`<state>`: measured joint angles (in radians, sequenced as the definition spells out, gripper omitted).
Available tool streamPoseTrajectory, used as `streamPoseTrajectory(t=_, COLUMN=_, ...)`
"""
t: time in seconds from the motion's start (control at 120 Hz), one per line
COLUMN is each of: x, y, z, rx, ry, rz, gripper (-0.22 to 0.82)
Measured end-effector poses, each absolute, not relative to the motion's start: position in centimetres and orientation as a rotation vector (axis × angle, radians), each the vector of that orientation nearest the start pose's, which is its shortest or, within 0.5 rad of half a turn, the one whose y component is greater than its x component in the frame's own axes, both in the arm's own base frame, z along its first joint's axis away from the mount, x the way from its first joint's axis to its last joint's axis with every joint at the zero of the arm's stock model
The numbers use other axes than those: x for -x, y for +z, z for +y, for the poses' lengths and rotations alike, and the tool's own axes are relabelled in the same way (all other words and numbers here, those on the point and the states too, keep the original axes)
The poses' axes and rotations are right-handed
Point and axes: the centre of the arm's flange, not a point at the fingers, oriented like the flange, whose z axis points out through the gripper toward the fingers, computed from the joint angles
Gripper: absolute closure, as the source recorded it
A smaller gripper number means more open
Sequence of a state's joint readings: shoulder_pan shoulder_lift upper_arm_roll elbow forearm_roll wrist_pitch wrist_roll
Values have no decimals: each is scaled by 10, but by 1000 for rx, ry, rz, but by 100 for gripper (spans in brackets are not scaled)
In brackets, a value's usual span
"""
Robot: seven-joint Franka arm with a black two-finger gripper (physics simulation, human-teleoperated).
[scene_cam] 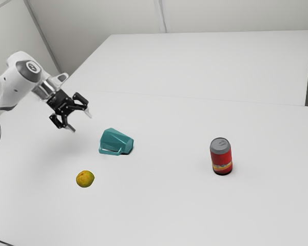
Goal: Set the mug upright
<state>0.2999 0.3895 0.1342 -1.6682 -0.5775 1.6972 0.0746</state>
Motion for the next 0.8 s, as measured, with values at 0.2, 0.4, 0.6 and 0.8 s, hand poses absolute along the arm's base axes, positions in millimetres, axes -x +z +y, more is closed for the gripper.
streamPoseTrajectory(t=0.2, x=-610, y=336, z=200, rx=-2372, ry=-304, rz=665, gripper=0)
streamPoseTrajectory(t=0.4, x=-624, y=314, z=181, rx=-2303, ry=-321, rz=637, gripper=0)
streamPoseTrajectory(t=0.6, x=-630, y=294, z=164, rx=-2217, ry=-336, rz=634, gripper=0)
streamPoseTrajectory(t=0.8, x=-631, y=277, z=150, rx=-2161, ry=-362, rz=633, gripper=0)
